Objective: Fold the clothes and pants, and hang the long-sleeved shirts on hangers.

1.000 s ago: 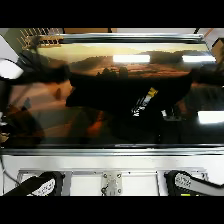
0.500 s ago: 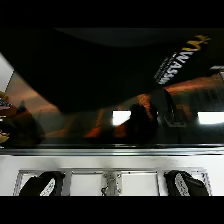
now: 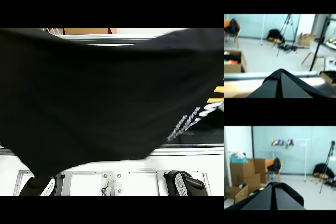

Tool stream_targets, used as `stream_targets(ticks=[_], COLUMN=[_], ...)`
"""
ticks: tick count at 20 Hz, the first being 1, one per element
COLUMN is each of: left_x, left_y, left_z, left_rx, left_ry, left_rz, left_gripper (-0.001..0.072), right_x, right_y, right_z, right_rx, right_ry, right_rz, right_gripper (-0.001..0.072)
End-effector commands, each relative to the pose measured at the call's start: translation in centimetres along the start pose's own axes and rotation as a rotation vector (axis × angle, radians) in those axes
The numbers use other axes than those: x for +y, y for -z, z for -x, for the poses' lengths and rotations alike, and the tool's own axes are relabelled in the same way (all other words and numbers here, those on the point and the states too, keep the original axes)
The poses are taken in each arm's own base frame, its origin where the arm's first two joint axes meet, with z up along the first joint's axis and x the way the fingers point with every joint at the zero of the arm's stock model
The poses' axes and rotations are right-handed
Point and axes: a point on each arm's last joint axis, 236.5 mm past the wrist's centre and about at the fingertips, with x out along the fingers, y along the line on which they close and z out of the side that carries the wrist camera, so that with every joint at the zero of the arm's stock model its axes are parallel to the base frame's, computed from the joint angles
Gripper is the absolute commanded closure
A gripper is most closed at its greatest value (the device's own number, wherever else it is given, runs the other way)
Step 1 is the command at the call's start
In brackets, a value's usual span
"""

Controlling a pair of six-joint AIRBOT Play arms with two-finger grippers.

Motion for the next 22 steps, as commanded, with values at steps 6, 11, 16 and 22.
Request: stream_targets(ticks=[6, 11, 16, 22], left_x=[13.0, 19.4, 21.7, 24.9], left_y=[21.0, 33.6, 37.8, 36.1], left_z=[-18.9, -28.2, -31.5, -24.0], left_rx=[0.609, 0.717, 0.721, 0.886], left_ry=[-0.218, -0.267, -0.284, -0.382], left_rz=[0.123, 0.182, 0.223, 0.279], left_gripper=[0.0702, 0.0702, 0.0068, 0.0087], right_x=[-3.0, -5.4, -7.1, -8.8], right_y=[26.2, 42.5, 45.9, 38.7], right_z=[-11.4, -18.7, -20.9, -15.6], right_rx=[0.713, 0.86, 0.821, 0.853], right_ry=[-0.148, -0.063, -0.006, -0.053], right_rz=[-0.272, -0.344, -0.418, -0.318], right_gripper=[0.07, 0.0698, 0.0043, 0.0054])
